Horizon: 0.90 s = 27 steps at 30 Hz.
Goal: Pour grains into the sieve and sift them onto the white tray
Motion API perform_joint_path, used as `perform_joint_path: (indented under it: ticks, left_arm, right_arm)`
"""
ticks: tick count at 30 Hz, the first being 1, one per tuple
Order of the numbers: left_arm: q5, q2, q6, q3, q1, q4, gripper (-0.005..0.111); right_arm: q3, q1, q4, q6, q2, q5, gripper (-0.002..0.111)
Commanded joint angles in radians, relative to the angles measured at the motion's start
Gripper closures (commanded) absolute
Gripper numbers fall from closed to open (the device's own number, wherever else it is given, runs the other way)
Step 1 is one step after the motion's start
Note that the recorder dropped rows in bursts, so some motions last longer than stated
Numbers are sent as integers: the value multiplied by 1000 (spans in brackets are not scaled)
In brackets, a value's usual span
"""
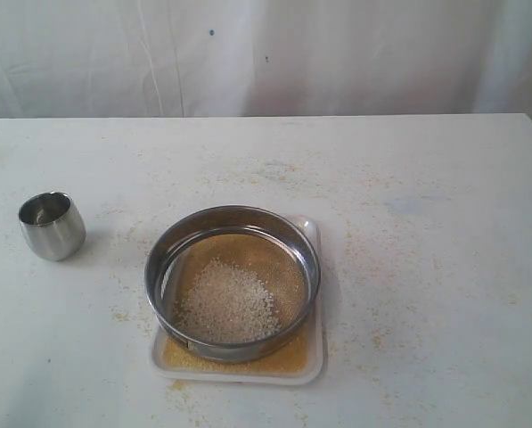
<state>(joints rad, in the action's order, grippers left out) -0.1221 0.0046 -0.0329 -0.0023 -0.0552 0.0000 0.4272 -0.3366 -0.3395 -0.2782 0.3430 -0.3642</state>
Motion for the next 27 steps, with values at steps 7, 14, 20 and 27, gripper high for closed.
perform_joint_path:
  ticks: [7,14,20,27]
  left_arm:
    - [-1,-5,7,2,-2,0,107]
    - [-1,-5,7,2,-2,0,107]
    - [-1,-5,7,2,-2,0,107]
    - [-1,-5,7,2,-2,0,107]
  right_arm:
    - [-347,142,-3,-44,-283,172,108]
    - [-427,170,-3,-40,-343,167,108]
    - [-427,171,-3,-35,-343,128,108]
    - [-427,171,-13,-15,-343,134,108]
